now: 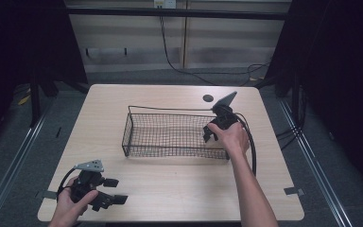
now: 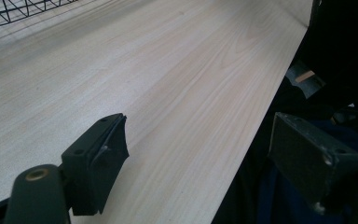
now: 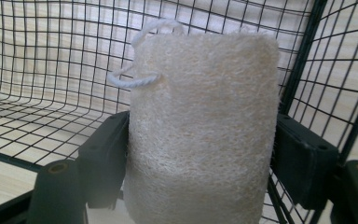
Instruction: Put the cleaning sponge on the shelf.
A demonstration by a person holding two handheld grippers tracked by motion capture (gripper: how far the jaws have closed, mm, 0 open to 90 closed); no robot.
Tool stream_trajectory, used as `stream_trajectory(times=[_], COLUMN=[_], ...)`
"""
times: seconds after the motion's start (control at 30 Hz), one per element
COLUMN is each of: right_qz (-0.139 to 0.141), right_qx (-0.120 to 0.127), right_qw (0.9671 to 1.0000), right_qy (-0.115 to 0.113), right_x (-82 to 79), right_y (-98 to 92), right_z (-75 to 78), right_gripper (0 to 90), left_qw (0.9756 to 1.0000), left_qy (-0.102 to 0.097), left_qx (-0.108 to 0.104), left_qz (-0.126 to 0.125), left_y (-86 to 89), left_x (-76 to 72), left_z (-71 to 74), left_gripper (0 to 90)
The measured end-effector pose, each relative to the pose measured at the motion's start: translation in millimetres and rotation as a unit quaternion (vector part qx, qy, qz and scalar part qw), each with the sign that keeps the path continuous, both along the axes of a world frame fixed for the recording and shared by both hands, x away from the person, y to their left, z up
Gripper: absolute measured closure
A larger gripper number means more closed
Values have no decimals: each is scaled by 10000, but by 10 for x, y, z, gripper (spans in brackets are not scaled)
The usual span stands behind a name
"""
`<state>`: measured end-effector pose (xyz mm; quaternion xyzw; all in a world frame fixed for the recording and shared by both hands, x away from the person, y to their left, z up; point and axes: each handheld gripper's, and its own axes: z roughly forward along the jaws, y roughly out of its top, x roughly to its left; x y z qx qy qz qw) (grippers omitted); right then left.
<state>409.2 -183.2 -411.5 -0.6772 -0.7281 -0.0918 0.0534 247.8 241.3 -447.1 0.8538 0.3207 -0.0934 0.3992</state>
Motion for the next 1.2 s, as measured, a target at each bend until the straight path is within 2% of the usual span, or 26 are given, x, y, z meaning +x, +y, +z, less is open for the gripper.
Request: stream_trajectory(times=[0.17,0.2,0.37,0.6,0.77,0.97,1.2], right_qz=[-39,-44,-20,-50,-117,-49,-47], right_qx=[-38,-84,-196,-332,-330,-450,-510], right_qw=[10000,9999,9997,9994,9992,9989,9985], right_qy=[43,111,157,104,175,133,192], right_x=[1,4,7,7,-4,-5,12], right_y=[-2,3,25,42,22,45,78], right_z=[-84,-88,-122,-161,-232,-269,-308], right_gripper=[260,260,260,259,258,256,250], left_qw=[10000,10000,10000,10000,10000,10000,10000], left_qy=[8,2,8,-13,-2,-10,-3], left_qx=[2,-7,3,0,1,17,-4], left_qz=[8,18,9,5,1,28,28], left_y=[-2,-4,-3,0,-2,-12,-7], left_x=[-1,-1,-1,1,0,-3,-2], left_z=[0,-3,0,1,1,-6,-5], left_gripper=[188,188,188,188,188,188,188])
